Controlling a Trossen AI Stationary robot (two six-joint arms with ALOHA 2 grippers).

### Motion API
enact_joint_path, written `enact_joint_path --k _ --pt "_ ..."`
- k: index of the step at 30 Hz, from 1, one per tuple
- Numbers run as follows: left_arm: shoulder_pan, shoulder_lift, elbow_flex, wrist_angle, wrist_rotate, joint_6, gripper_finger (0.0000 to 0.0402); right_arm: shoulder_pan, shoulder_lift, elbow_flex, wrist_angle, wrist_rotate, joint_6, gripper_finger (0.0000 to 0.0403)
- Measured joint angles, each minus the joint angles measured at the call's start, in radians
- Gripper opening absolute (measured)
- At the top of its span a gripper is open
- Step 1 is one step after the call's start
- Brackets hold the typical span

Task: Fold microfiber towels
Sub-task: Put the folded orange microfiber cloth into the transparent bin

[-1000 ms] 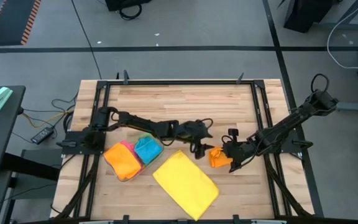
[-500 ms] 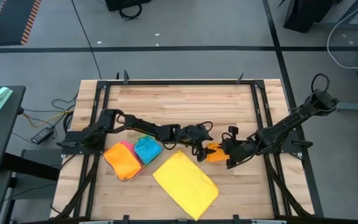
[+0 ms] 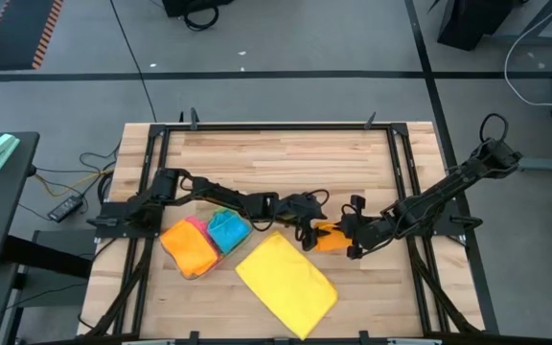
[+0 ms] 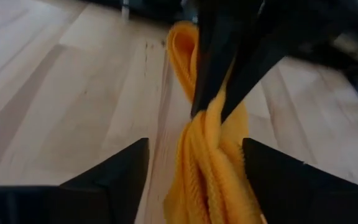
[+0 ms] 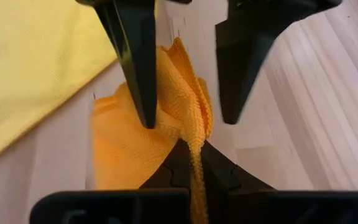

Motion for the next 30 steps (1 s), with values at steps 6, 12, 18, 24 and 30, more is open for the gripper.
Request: enact_joint_path --k 6,12,18,24,30 --pt "0.0 0.0 0.0 -0.021 0.011 0.004 0.0191 0.0 0.0 0.0 0.039 0.0 -0.016 0.0016" --pt "0.001 -0.001 0.0 -0.021 0.039 0.056 0.009 0.0 0.0 0.0 0.046 -0.013 -0.023 0.0018" --pt "0.012 -0.006 0.011 -0.042 0.097 0.078 0.0021 0.0 -0.001 0.0 0.051 -0.065 -0.019 0.0028" --pt "0.018 -0.008 0.102 -0.255 0.119 0.142 0.0017 0.0 -0.02 0.03 -0.012 -0.1 0.01 0.0091" --pt "0.02 -0.011 0.236 -0.578 0.153 0.245 0.0017 0.008 -0.085 0.12 -0.142 -0.101 0.011 0.0153"
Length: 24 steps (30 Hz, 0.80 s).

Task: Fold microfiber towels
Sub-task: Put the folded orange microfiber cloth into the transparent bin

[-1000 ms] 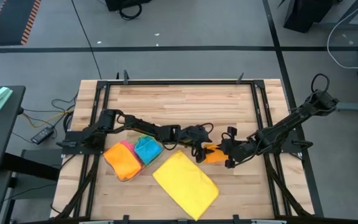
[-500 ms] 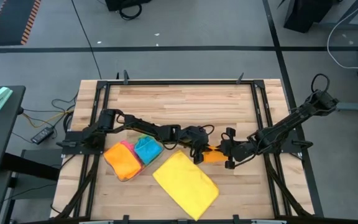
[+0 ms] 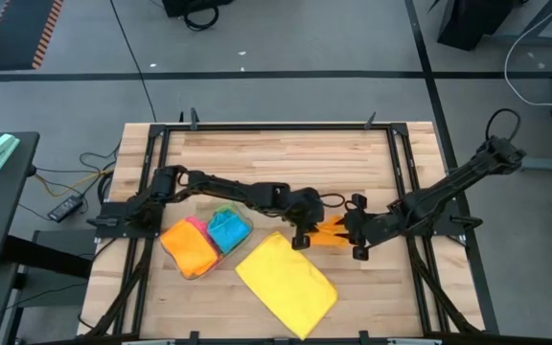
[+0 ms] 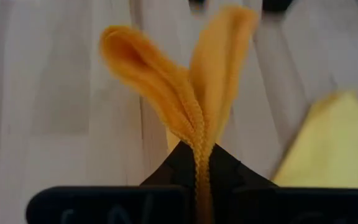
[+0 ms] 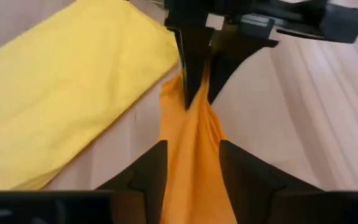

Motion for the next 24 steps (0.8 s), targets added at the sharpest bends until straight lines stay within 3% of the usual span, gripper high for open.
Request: enact_joint_path --k 7,13,18,24 --pt "-0.011 -0.002 0.156 -0.358 0.021 0.117 0.0017 0.027 -0.036 0.0 -0.049 0.032 0.047 0.0166" --pt "-0.022 -0.044 0.223 -0.587 0.04 0.191 0.0017 0.089 -0.04 -0.001 -0.117 0.148 0.121 0.0157" --pt "0.007 -0.048 0.311 -0.815 0.177 0.159 0.0017 0.121 -0.04 -0.001 -0.113 0.214 0.112 0.0151" --pt "0.027 -0.052 0.36 -1.05 0.464 0.114 0.0017 0.125 -0.037 -0.001 -0.115 0.221 0.112 0.0144"
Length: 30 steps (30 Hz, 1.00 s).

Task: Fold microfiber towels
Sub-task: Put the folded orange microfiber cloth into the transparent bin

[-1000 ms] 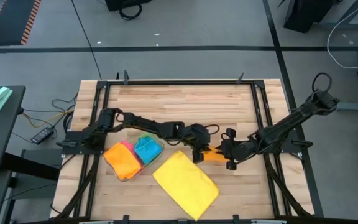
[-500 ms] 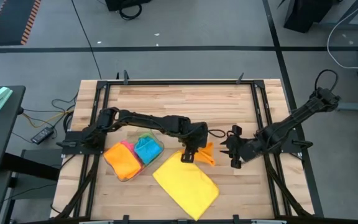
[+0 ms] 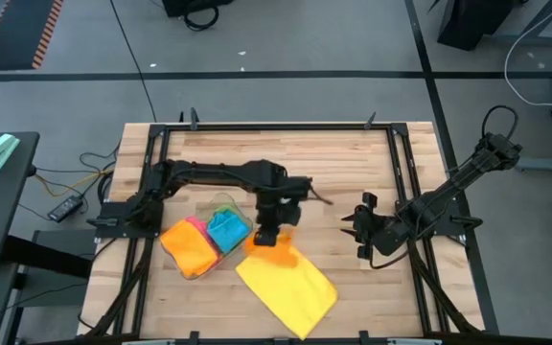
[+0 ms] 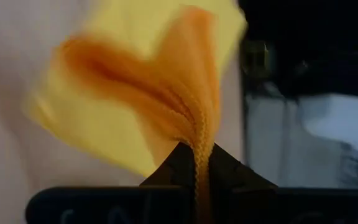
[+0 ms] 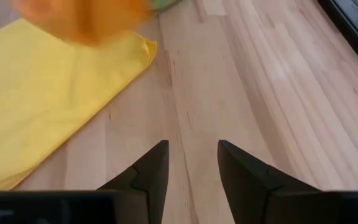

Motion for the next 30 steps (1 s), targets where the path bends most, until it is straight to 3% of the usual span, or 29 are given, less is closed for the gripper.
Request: enact_joint_path --k 5,11,15,25,30 --pt "-0.017 0.0 -0.001 -0.263 0.018 -0.02 0.0017 0.001 0.0 0.0 -0.004 0.0 0.0 0.0142" --pt "-0.033 -0.025 -0.002 -0.262 -0.005 -0.108 0.0018 0.001 0.002 0.0 -0.004 0.0 -0.004 0.0142" --pt "-0.028 -0.05 -0.034 -0.26 -0.079 -0.151 0.0017 0.01 0.01 0.0 -0.003 -0.001 0.0 0.0142" --pt "0.03 -0.21 -0.302 -0.263 -0.1 -0.169 0.0017 0.027 0.021 -0.001 0.014 0.022 0.0 0.0142" --pt "0.073 -0.261 -0.37 -0.262 -0.196 -0.111 0.0017 0.026 0.021 -0.001 0.016 0.034 0.0 0.0142"
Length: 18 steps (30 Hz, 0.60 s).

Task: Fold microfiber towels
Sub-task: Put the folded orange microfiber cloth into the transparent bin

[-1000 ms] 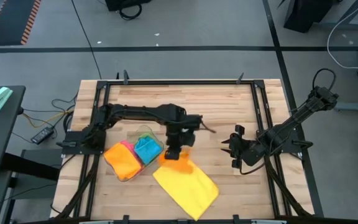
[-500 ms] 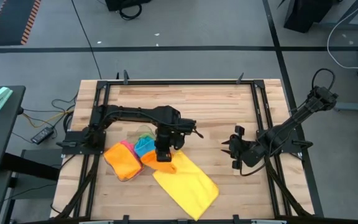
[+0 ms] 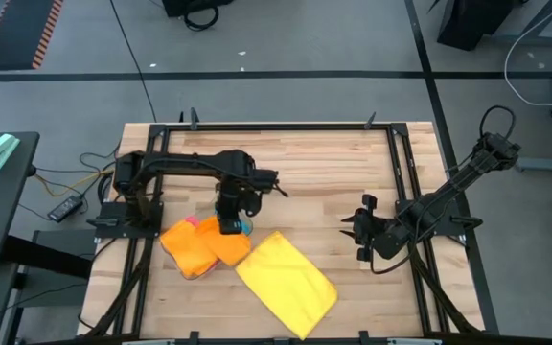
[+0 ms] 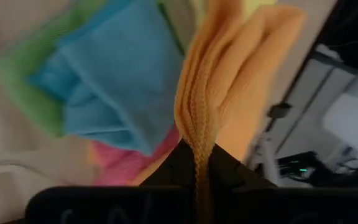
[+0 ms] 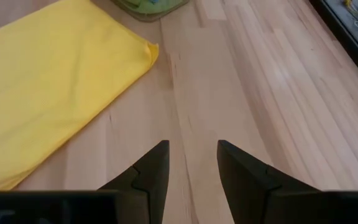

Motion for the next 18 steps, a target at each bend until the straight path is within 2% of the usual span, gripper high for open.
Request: enact_joint_path --k 4,11,18 --pt "0.021 -0.002 -0.034 0.0 -0.069 0.063 0.0017 0.0 0.0 0.0 0.002 0.014 0.0 0.0142" --pt "0.032 0.004 -0.114 0.007 -0.256 0.122 0.0019 0.0 0.0 0.0 0.004 0.027 -0.018 0.0142" --pt "0.002 0.002 -0.118 0.132 -0.294 0.197 0.0037 0.0 0.0 0.0 0.004 0.031 -0.026 0.0142"
